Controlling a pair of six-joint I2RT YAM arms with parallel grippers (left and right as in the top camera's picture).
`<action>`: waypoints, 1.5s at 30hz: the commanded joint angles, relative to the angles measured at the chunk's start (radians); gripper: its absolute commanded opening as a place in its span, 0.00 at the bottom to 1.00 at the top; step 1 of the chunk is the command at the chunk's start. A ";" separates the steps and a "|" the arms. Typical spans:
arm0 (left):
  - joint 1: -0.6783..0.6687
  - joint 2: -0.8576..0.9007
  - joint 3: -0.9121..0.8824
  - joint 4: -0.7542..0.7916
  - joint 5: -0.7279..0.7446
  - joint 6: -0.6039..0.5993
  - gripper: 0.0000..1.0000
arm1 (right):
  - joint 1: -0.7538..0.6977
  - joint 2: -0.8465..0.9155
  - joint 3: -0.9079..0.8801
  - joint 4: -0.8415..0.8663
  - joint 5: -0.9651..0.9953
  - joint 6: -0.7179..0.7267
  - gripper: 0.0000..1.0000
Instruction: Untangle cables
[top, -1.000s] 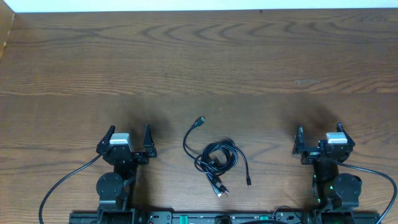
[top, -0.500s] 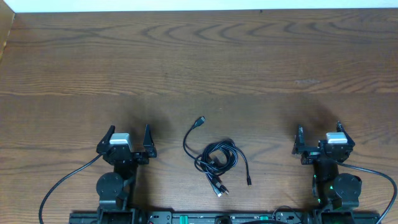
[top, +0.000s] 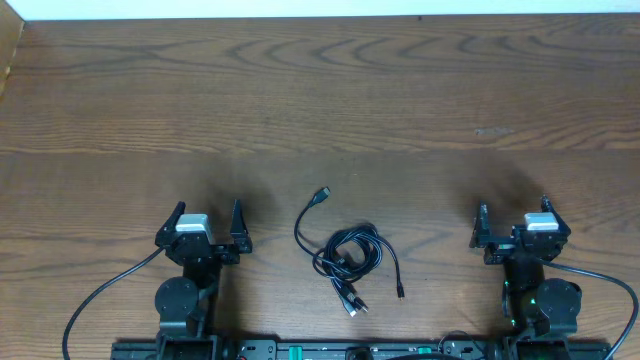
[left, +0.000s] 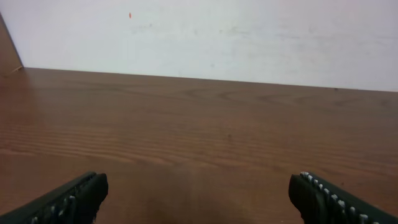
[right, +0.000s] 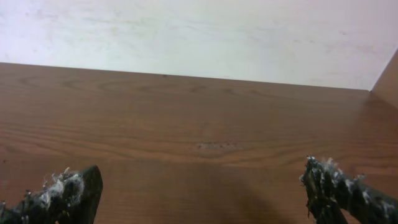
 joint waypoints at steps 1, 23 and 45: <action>0.004 -0.006 0.011 -0.079 -0.006 -0.016 0.97 | 0.001 -0.005 -0.001 -0.005 -0.009 -0.013 0.99; 0.003 0.409 0.543 -0.526 0.130 -0.016 0.97 | 0.001 -0.005 -0.001 -0.005 -0.009 -0.013 0.99; -0.046 0.833 1.128 -1.075 0.277 -0.013 0.97 | 0.001 -0.005 -0.001 -0.005 -0.009 -0.013 0.99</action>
